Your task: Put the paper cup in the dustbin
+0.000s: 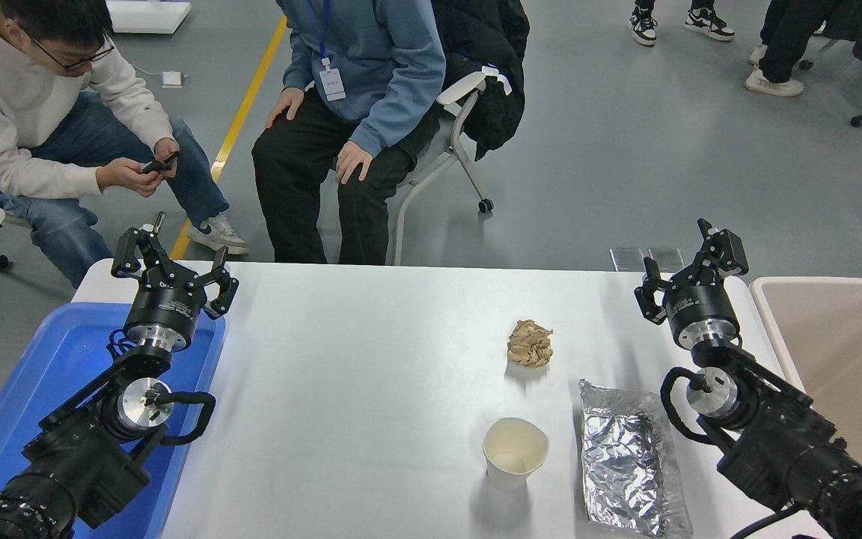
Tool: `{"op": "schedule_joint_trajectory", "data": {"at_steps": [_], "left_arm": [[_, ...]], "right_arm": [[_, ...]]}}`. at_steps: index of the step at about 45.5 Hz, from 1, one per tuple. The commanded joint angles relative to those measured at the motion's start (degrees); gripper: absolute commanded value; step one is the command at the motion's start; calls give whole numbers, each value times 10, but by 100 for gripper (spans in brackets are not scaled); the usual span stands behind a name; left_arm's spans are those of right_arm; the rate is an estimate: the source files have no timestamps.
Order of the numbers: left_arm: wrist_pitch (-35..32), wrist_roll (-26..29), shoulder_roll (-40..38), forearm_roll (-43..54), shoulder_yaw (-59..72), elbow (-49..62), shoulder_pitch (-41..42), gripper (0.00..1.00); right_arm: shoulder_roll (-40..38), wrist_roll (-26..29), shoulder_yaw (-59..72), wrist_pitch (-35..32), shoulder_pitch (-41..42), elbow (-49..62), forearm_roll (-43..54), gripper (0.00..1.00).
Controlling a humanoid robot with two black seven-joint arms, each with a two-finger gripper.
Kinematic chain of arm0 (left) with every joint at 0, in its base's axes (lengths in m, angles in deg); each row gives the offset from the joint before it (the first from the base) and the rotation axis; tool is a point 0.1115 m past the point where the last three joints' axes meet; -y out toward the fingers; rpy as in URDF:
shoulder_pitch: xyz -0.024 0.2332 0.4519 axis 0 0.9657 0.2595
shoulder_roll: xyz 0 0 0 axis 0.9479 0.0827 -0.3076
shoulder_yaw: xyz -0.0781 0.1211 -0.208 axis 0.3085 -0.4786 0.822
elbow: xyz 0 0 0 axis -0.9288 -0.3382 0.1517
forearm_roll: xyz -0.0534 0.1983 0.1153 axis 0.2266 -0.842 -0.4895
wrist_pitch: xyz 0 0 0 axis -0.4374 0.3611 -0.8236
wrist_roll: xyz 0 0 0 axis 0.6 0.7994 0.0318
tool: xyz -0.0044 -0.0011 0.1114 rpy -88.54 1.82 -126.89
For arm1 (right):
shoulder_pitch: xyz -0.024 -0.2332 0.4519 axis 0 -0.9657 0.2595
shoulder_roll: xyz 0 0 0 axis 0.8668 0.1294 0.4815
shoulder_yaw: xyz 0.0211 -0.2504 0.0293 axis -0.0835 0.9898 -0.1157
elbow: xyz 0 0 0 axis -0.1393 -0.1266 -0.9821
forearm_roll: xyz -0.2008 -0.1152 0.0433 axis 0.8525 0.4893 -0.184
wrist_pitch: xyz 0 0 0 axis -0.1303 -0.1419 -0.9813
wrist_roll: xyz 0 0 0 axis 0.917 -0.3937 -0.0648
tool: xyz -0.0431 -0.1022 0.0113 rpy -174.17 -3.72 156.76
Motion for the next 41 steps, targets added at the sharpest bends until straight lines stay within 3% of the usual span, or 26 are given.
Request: {"op": "schedule_joint_trajectory", "data": {"at_steps": [1,41], "left_arm": [[0,-1,0,0,0,0,0,100],[0,0,0,0,0,0,0,100]], "right_arm": [[0,0,-1,0,0,1,0,100],[-2,0,0,-2,-1,-3,1,100]]}}
